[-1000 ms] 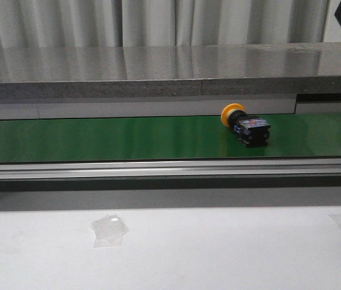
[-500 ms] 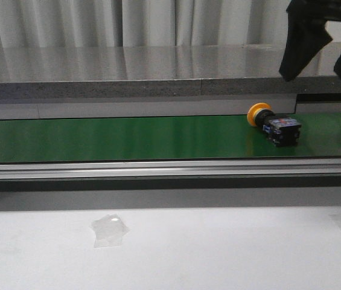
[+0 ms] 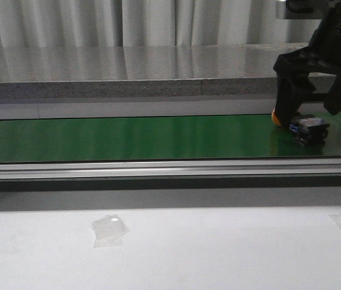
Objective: Move button from left to right
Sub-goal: 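Lower the right gripper onto the button at the belt's far end, then grasp the button with the right gripper and lift it off the belt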
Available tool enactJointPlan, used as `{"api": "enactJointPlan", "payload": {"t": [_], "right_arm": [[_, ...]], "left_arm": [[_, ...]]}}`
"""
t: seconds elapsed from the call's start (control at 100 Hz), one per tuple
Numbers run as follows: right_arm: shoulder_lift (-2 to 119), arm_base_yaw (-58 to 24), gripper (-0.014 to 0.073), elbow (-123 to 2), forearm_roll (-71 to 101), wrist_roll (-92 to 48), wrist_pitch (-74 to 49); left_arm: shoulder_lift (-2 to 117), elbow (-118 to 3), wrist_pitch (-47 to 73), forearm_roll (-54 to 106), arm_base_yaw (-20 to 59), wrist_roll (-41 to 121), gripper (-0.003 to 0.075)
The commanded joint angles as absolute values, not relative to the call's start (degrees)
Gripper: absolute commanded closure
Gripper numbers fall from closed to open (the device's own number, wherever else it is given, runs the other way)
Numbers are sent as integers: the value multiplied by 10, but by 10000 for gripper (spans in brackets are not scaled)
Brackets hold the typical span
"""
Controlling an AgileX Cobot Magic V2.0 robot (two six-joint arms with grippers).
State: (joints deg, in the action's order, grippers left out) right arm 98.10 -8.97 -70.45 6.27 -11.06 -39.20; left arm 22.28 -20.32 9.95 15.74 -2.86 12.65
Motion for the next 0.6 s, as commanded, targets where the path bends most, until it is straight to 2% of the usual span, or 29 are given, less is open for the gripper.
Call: {"api": "enactJointPlan", "payload": {"t": [0.0,0.09,0.21,0.28,0.33,0.59], "right_arm": [[965,-88,-33,-724,60,-117,-369],[973,-88,64,-724,59,-117,-369],[978,-88,298,-724,59,-117,-378],[978,-88,396,-724,59,-117,-385],[978,-88,423,-727,59,-117,-391],[962,-85,422,-804,47,-117,-462]], "left_arm": [[226,-219,53,164,-26,126,740],[226,-219,53,164,-26,126,740],[226,-219,53,164,-26,126,740],[226,-219,53,164,-26,126,740],[226,-219,53,164,-26,126,740],[226,-219,53,164,-26,126,740]]}}
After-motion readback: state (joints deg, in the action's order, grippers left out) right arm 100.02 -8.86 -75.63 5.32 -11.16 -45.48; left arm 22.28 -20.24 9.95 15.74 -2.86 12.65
